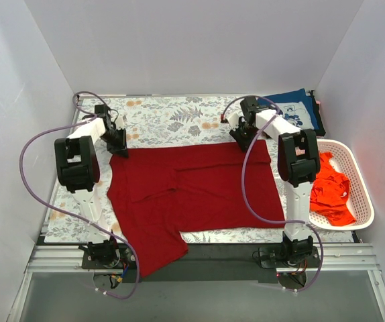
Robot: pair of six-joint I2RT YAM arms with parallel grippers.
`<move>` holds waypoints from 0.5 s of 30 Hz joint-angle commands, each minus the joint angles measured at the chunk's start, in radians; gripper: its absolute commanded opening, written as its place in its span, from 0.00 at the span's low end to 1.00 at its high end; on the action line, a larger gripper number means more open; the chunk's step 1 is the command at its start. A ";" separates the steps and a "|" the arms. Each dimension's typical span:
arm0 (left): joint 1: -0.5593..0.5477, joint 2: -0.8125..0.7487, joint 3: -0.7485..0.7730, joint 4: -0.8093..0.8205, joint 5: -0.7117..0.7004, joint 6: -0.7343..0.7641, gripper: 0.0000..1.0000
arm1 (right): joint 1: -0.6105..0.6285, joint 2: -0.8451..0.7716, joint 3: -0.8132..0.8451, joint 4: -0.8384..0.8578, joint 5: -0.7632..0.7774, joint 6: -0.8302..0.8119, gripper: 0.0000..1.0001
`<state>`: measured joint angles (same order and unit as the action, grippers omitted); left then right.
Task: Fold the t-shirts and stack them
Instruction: Fold the tshirt
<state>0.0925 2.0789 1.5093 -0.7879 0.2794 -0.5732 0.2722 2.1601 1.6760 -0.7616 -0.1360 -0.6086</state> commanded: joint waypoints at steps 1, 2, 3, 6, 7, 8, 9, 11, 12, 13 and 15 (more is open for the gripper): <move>0.029 0.101 0.067 0.036 -0.123 0.013 0.10 | -0.005 0.119 0.108 0.056 0.050 -0.030 0.22; 0.030 0.121 0.118 0.036 -0.132 0.016 0.10 | -0.004 0.151 0.134 0.056 0.052 -0.023 0.23; 0.032 0.141 0.144 0.036 -0.137 0.019 0.10 | -0.005 0.167 0.184 0.053 0.052 -0.020 0.23; 0.036 0.225 0.273 0.015 -0.141 0.024 0.10 | -0.004 0.210 0.252 0.054 0.046 -0.007 0.25; 0.036 0.248 0.304 0.006 -0.138 0.026 0.10 | -0.004 0.217 0.266 0.057 0.045 -0.005 0.25; 0.038 0.279 0.331 0.000 -0.126 0.033 0.10 | -0.004 0.233 0.278 0.059 0.049 -0.005 0.27; 0.036 0.293 0.376 0.004 -0.125 0.036 0.11 | -0.004 0.239 0.290 0.059 0.052 0.003 0.27; 0.038 0.316 0.419 0.004 -0.117 0.045 0.12 | -0.004 0.248 0.326 0.062 0.046 0.018 0.30; 0.038 0.340 0.468 -0.008 -0.115 0.044 0.13 | -0.004 0.247 0.335 0.064 0.032 0.024 0.32; 0.038 0.348 0.495 -0.020 -0.105 0.044 0.15 | -0.004 0.245 0.352 0.065 0.024 0.036 0.34; 0.038 0.339 0.544 -0.046 -0.059 0.052 0.23 | -0.005 0.219 0.361 0.062 -0.006 0.044 0.40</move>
<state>0.1123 2.3783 2.0010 -0.8227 0.2562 -0.5606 0.2741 2.3646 2.0079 -0.7105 -0.1238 -0.5842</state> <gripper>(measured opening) 0.199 0.383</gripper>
